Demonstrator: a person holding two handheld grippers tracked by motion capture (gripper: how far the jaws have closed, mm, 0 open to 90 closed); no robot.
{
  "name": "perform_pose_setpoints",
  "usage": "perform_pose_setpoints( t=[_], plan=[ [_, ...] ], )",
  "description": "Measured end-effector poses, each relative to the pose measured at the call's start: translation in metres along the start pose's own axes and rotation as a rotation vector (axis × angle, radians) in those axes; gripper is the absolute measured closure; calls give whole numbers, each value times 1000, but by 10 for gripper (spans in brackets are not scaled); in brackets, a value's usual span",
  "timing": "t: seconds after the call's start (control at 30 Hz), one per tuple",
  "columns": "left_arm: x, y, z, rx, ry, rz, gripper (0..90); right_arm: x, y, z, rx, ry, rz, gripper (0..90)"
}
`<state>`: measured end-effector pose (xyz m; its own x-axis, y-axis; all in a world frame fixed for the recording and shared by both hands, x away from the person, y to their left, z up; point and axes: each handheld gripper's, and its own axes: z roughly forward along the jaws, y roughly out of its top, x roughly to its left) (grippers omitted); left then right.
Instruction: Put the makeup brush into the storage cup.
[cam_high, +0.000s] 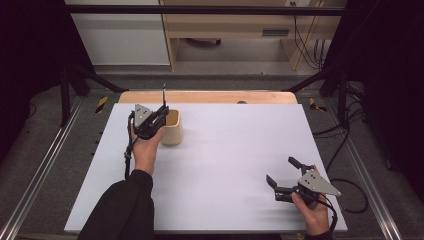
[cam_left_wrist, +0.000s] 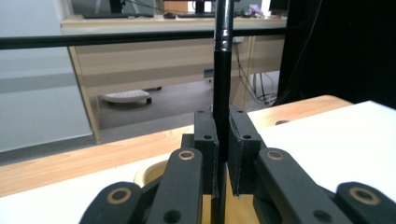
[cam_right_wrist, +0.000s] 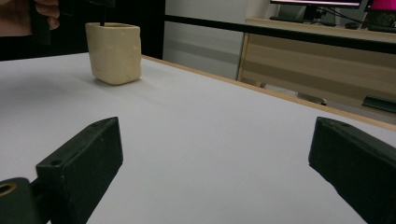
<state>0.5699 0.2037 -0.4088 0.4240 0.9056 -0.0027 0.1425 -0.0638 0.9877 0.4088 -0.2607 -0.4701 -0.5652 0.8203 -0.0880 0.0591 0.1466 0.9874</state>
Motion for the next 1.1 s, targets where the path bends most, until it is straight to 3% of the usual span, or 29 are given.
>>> perform_pose_setpoints(
  t=[0.9, 0.97, 1.1],
  plan=[
    [-2, -3, -1, -4, -21, 6, 832, 1, 0, 0, 2, 3, 0, 33],
    [-4, -2, -2, -4, -14, 22, 760, 0, 0, 0, 0, 2, 2, 33],
    [-7, 2, -7, 13, 6, 15, 377, 0, 1, -1, -2, 0, 9, 32]
  ],
)
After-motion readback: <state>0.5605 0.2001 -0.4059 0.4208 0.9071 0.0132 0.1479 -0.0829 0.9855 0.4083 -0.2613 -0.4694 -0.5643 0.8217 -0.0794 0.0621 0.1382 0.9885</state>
